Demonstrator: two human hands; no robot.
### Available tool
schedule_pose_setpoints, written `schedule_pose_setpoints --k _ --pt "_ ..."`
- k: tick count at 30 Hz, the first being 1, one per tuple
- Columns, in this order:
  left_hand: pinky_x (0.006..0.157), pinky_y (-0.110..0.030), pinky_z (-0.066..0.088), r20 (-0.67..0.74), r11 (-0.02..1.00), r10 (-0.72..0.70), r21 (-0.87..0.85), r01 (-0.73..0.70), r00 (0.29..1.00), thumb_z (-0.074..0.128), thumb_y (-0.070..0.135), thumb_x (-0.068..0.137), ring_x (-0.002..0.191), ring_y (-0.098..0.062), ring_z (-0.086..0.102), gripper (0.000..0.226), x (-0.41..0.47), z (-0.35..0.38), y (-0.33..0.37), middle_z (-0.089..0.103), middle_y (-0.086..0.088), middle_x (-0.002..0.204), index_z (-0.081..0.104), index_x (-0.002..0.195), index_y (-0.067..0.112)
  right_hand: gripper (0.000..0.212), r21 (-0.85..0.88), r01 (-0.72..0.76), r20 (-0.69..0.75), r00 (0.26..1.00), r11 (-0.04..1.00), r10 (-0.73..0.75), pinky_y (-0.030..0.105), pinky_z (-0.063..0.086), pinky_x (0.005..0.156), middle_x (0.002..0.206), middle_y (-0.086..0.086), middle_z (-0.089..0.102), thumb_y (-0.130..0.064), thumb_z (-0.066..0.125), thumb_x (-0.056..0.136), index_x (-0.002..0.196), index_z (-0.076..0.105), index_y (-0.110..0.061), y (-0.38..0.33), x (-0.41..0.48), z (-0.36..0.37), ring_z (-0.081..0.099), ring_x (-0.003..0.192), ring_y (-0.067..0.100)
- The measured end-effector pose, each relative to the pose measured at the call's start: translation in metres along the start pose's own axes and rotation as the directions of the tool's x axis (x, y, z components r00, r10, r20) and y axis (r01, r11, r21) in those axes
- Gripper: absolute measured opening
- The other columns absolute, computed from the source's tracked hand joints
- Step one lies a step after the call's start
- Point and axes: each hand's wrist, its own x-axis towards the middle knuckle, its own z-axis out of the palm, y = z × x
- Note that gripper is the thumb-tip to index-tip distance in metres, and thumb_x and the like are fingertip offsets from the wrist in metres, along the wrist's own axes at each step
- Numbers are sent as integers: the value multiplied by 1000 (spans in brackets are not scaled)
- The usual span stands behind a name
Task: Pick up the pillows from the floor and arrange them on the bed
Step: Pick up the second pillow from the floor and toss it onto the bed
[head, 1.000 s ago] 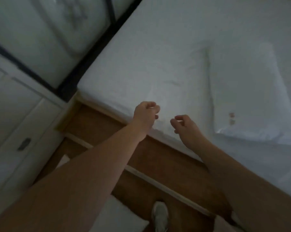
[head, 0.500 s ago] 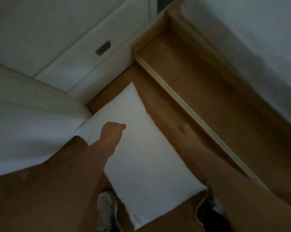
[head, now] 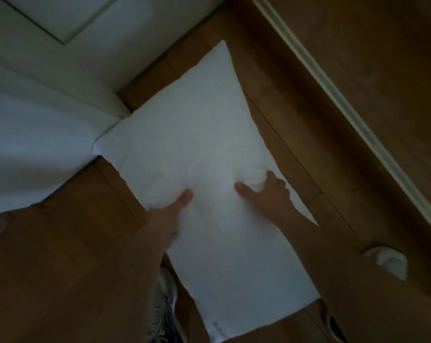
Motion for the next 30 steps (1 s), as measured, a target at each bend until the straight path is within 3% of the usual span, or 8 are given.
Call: schedule_pose_setpoints --k 4,7,12,16,20,23,27,30 --pt "110 -44 34 -34 959 162 -231 -165 986 88 65 35 124 -24 47 134 4 18 -7 43 -3 148 31 147 17 91 122 62 -117 992 991 -48 46 42 100 128 10 58 -76 61 63 127 51 -12 2 3 24 55 116 27" --pt "103 -36 38 -124 916 262 -281 -287 957 89 50 53 112 -18 49 112 -15 25 -3 49 -4 141 35 145 15 52 362 106 -138 989 926 -59 30 46 82 104 4 68 -55 71 73 101 62 -13 -5 -18 18 63 87 14" --pt "96 -48 52 -219 825 367 -371 -425 904 90 28 61 102 -24 62 72 -103 17 30 65 2 112 55 124 24 50 444 149 -247 968 883 -39 33 48 80 93 -6 66 -57 67 74 107 62 -20 -15 -86 -51 63 89 15" --pt "97 -40 51 -158 765 493 -389 -513 855 90 21 62 102 -21 63 63 -209 25 78 66 3 114 58 117 27 47 468 207 -341 939 859 -41 38 50 83 95 -5 68 -58 65 75 104 63 -20 -30 -150 -150 64 90 16" --pt "79 -22 48 -98 695 626 -381 -610 774 90 22 62 92 -10 63 57 -344 52 140 63 11 104 57 108 30 45 532 281 -445 895 799 -19 39 50 84 94 -4 67 -56 67 75 101 62 -20 -46 -213 -278 64 91 19" --pt "81 -24 46 -58 632 708 -392 -668 704 90 18 61 89 -11 62 57 -458 81 189 63 15 97 59 108 25 48 564 321 -515 857 761 20 43 51 82 90 -1 67 -60 68 73 96 61 -18 -51 -255 -384 63 86 21" --pt "95 -40 51 34 580 785 -388 -716 618 90 17 61 102 -25 64 66 -592 125 250 67 -4 114 60 120 10 53 619 375 -564 823 690 59 39 50 76 82 -6 67 -69 64 64 89 60 -23 -56 -295 -522 64 79 20" --pt "85 -39 55 45 535 833 -315 -784 551 91 27 59 95 -26 65 73 -671 168 291 66 -6 112 57 121 8 60 633 441 -630 771 637 92 38 51 71 77 -5 67 -71 64 59 88 61 -18 -49 -308 -611 65 75 21"
